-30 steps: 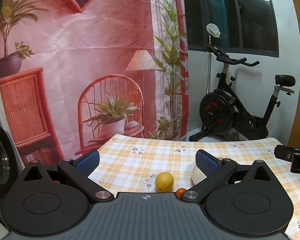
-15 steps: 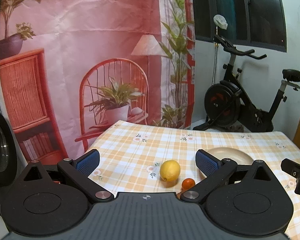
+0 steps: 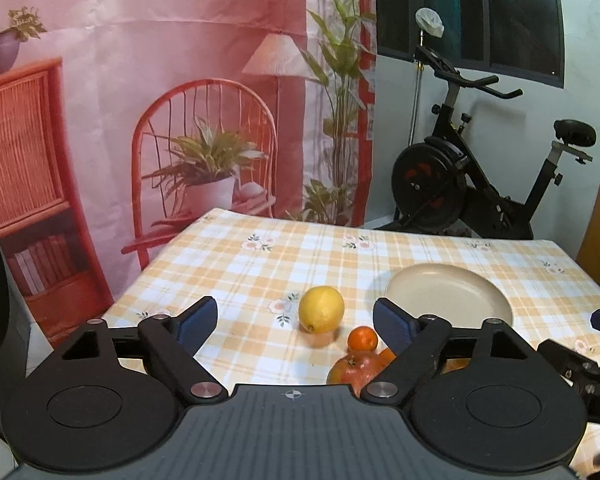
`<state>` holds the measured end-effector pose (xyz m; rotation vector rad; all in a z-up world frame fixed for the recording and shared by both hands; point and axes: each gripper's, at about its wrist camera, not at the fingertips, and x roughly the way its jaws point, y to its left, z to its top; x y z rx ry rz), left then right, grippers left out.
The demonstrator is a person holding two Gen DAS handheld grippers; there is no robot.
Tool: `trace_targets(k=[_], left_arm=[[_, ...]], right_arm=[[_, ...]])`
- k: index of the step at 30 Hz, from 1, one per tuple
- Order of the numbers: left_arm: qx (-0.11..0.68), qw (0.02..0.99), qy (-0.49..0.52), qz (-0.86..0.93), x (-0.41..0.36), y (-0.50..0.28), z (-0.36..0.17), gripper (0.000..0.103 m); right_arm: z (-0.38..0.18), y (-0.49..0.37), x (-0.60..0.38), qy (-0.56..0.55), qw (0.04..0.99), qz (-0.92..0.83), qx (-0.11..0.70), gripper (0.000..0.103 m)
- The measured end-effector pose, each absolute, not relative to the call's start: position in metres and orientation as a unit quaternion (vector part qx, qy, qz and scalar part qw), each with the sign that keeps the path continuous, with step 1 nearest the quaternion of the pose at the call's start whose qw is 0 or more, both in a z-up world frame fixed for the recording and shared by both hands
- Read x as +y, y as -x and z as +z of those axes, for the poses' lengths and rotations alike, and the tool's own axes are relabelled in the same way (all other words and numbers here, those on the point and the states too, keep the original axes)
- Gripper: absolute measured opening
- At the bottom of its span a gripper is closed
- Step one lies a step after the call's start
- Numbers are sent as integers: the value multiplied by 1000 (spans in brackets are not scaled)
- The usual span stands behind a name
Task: Organize fruits
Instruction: 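Move both tools forward toward the fruit pile beside the cream plate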
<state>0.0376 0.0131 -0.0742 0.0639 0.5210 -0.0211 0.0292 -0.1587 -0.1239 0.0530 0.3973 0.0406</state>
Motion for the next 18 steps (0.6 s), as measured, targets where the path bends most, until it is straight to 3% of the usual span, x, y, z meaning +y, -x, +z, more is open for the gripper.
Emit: trace_targets(k=[18], left_arm=[[287,953,-32,-91,-7,-49,-114,79]], right_arm=[[-157,-32,-136,25,960,91,264,102]])
